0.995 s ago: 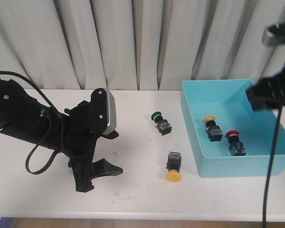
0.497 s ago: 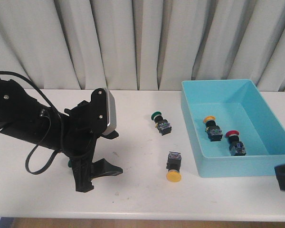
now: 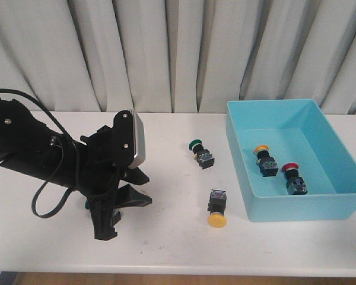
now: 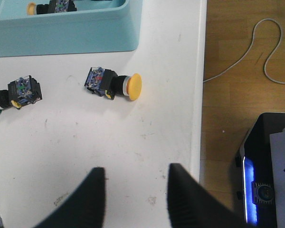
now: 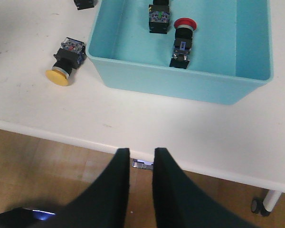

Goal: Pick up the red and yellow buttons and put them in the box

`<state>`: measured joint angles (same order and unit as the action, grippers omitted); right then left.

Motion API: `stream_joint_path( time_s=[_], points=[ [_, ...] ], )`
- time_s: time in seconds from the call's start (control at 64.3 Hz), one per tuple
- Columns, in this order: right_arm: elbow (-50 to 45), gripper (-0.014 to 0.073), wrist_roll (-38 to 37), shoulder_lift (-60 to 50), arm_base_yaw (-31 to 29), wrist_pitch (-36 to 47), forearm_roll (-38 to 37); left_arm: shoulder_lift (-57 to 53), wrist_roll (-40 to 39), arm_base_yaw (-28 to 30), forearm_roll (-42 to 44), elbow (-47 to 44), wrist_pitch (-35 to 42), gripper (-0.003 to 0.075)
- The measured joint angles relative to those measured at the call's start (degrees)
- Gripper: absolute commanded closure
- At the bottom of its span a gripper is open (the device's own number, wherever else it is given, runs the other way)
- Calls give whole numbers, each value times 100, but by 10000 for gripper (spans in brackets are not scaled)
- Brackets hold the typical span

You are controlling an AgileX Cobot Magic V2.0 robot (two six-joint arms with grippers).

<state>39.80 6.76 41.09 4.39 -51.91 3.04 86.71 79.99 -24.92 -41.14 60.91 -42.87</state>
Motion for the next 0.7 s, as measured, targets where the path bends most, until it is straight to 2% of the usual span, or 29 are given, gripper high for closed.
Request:
stream_joint_path(
  time_s=[0.031,0.171,0.699],
  points=[
    [0,606,0,0,0,5,0,0,0,0,0,0,0,601],
    [0,601,0,0,0,5,2,0,0,0,0,0,0,729],
    [0,601,0,0,0,-417,2,0,0,0,0,0,0,727]
  ],
)
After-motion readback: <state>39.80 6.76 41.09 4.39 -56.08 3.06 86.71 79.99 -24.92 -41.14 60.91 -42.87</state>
